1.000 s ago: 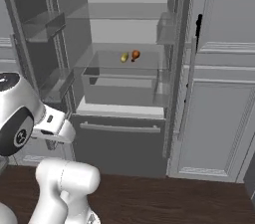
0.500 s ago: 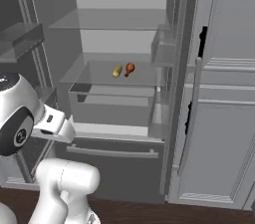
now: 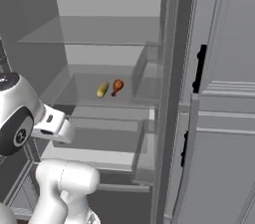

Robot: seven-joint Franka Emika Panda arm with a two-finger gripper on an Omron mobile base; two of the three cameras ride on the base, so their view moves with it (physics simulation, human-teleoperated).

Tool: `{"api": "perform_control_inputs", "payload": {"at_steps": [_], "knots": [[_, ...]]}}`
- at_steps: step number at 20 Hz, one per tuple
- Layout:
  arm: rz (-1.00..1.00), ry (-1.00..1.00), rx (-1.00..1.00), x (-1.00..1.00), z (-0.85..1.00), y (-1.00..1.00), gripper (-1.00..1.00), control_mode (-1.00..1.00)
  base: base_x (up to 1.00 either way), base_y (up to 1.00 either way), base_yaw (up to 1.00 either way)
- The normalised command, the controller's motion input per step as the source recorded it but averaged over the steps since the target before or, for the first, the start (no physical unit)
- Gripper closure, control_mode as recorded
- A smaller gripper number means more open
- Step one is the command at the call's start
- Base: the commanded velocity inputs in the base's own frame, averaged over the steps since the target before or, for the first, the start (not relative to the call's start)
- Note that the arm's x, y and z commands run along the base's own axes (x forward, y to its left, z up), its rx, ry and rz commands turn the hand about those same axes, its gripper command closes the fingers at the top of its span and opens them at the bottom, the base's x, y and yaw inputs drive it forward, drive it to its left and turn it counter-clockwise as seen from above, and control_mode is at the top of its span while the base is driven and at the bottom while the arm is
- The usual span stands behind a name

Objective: Place one cucumber and one chicken drumstick in each tupperware on the nearby counter, to pack two identical lunches.

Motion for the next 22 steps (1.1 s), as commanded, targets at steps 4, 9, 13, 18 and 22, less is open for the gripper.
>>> {"api": "perform_control_inputs", "payload": {"at_steps": [4, 9, 13, 18, 22], "knots": [[0.00, 0.00, 0.00, 0.00, 0.00, 0.00, -1.00, 1.00, 0.45, 0.00, 0.00], [0.00, 0.00, 0.00, 0.00, 0.00, 0.00, -1.00, 1.00, 0.31, 0.00, 0.00], [0.00, 0.00, 0.00, 0.00, 0.00, 0.00, -1.00, 1.00, 0.52, 0.00, 0.00], [0.00, 0.00, 0.00, 0.00, 0.00, 0.00, -1.00, 1.00, 0.35, 0.00, 0.00], [0.00, 0.00, 0.00, 0.00, 0.00, 0.00, -1.00, 1.00, 0.04, 0.00, 0.00]]}}
